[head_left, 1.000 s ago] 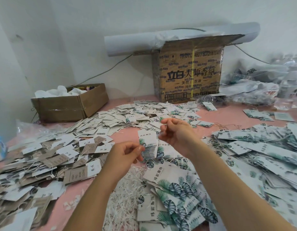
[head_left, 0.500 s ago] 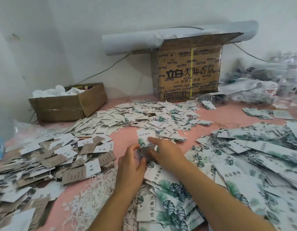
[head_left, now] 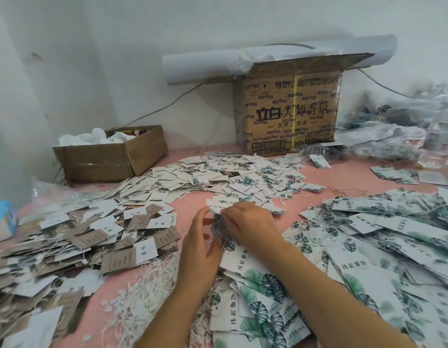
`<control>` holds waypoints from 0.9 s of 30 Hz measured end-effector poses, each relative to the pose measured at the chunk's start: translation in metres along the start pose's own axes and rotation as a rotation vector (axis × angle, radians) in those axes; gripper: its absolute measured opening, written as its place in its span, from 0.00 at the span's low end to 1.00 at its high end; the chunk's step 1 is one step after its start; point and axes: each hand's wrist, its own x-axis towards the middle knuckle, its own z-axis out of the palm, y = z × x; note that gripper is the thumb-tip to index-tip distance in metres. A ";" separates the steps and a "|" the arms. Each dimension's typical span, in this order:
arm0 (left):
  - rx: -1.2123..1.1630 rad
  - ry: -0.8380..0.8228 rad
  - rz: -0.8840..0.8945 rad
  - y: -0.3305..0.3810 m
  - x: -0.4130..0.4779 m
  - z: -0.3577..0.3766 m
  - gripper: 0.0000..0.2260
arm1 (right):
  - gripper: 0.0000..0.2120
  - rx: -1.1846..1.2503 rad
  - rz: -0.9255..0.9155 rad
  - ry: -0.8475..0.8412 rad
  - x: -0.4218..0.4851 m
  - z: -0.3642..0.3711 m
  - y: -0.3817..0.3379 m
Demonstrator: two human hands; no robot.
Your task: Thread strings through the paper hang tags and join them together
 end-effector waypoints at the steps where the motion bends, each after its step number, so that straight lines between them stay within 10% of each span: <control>1: -0.036 0.028 0.006 0.001 0.000 -0.001 0.25 | 0.13 0.004 -0.033 0.007 0.000 -0.001 -0.001; 20: -0.758 0.043 -0.340 -0.012 0.014 -0.010 0.04 | 0.15 0.168 -0.059 -0.370 0.013 -0.027 -0.002; 27: -0.734 0.092 -0.345 -0.015 0.016 -0.008 0.07 | 0.13 0.069 0.356 -0.249 0.016 -0.024 0.026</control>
